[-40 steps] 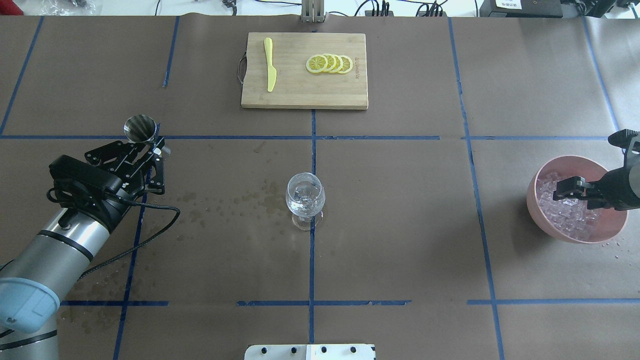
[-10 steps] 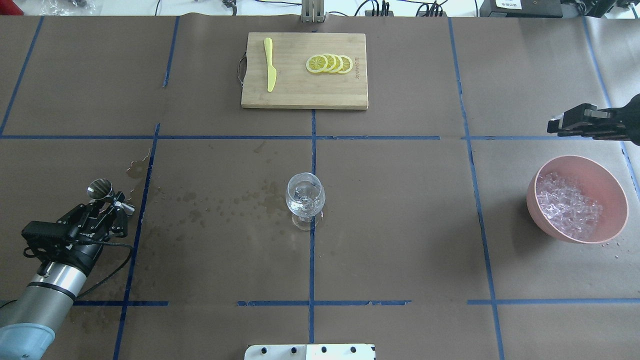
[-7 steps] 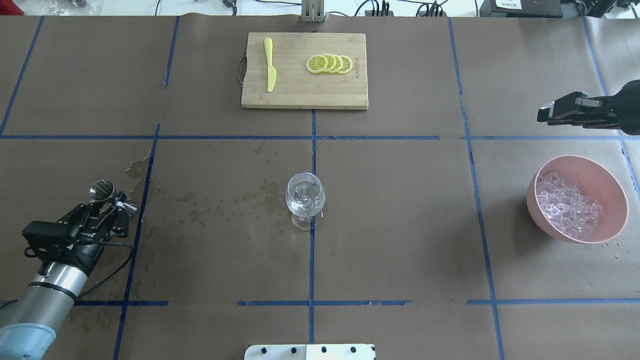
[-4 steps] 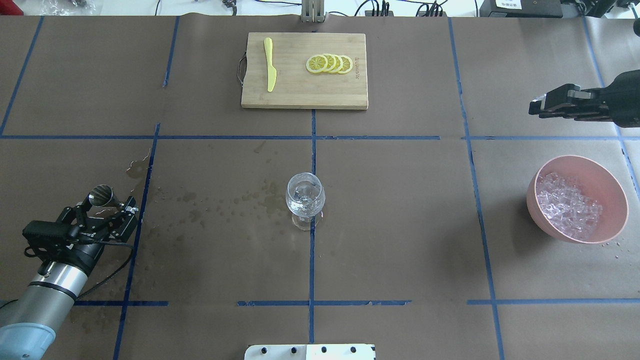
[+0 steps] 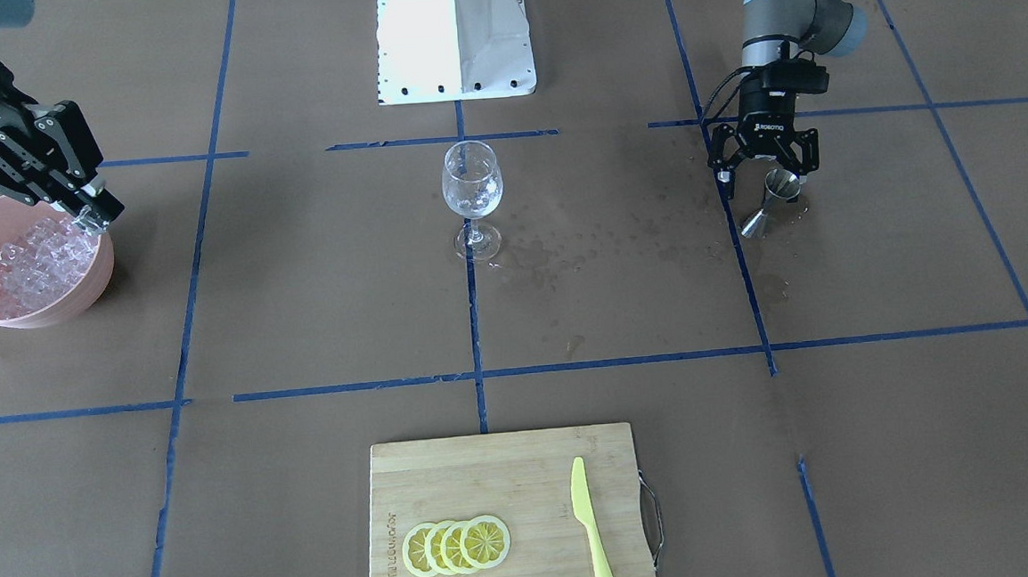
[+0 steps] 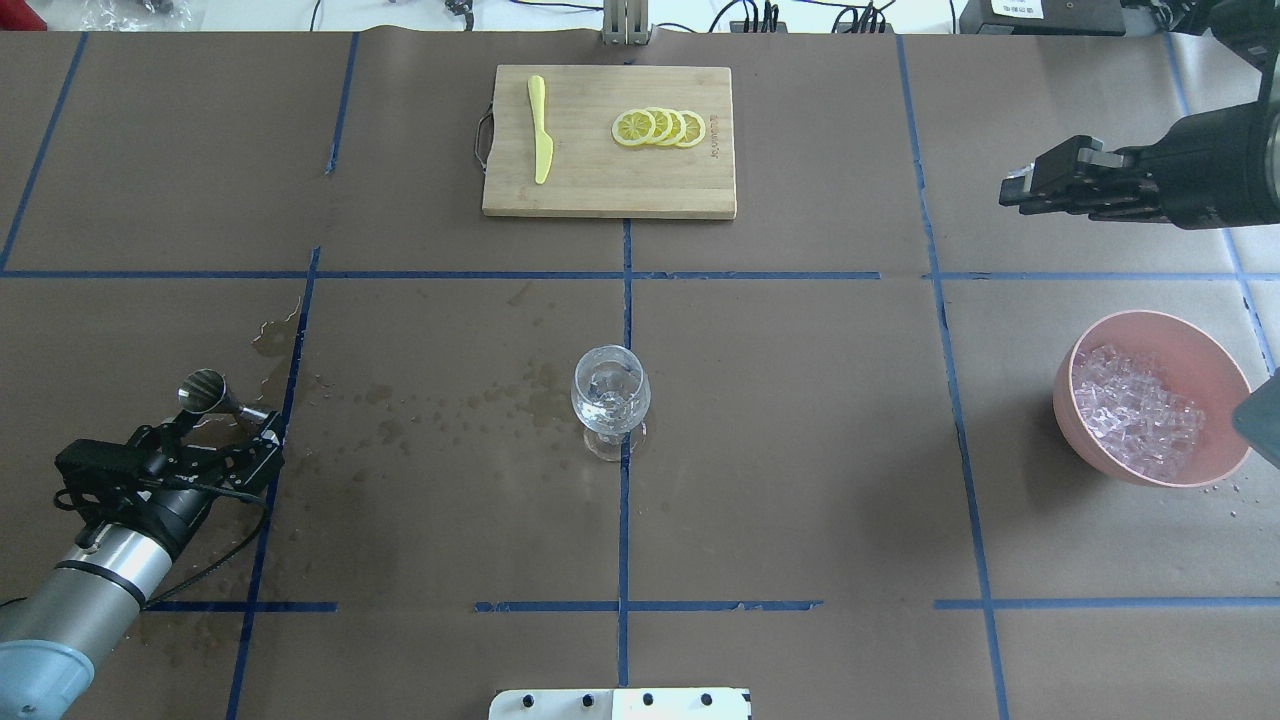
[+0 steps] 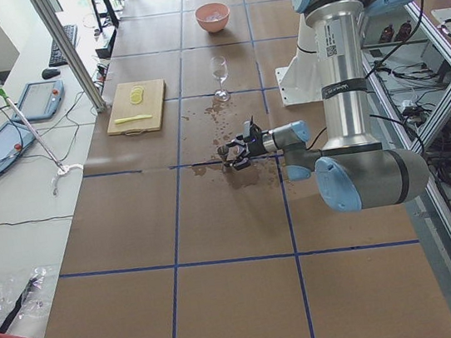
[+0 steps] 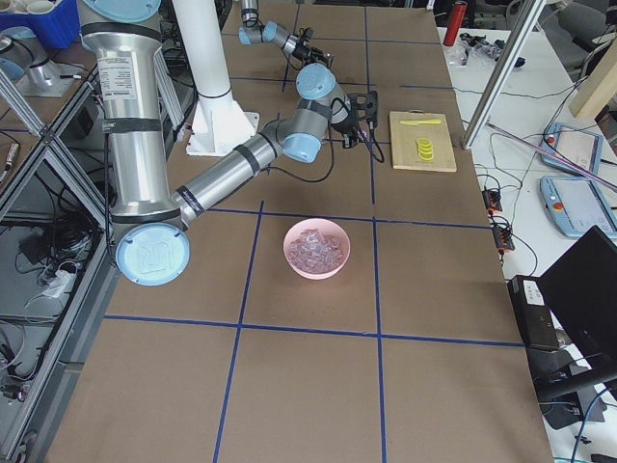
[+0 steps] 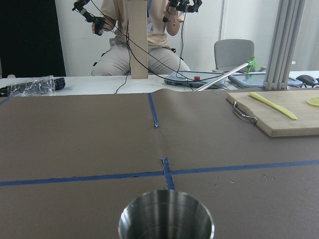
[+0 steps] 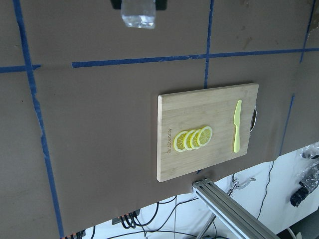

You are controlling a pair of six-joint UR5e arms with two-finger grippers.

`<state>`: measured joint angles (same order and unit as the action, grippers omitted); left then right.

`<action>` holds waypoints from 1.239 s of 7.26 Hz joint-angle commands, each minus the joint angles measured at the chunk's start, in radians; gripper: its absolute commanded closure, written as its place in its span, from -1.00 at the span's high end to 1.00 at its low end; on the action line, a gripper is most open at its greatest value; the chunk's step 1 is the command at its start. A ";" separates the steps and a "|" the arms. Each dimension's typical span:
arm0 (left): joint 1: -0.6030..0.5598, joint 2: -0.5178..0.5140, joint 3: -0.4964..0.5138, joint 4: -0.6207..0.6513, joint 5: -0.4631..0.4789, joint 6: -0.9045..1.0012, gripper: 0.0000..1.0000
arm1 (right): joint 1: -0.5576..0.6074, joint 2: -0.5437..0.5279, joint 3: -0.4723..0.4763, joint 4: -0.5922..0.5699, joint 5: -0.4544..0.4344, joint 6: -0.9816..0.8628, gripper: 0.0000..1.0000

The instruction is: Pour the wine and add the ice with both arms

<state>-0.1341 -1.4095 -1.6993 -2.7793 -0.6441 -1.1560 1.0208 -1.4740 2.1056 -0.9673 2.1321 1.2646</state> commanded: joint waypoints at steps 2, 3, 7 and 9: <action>-0.005 0.169 -0.193 0.045 -0.217 0.001 1.00 | -0.030 0.038 -0.001 -0.001 -0.006 0.015 -1.00; -0.009 0.193 -0.253 0.114 -0.291 -0.001 1.00 | -0.037 0.040 -0.001 0.001 -0.007 0.018 -1.00; -0.067 0.239 -0.353 0.220 -0.604 -0.001 1.00 | -0.230 0.190 -0.021 -0.002 -0.157 0.186 -1.00; -0.198 0.254 -0.481 0.435 -0.852 0.010 1.00 | -0.267 0.243 -0.027 -0.002 -0.161 0.220 -1.00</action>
<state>-0.2620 -1.1634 -2.0997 -2.4779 -1.3518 -1.1535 0.7855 -1.2674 2.0824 -0.9692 1.9814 1.4579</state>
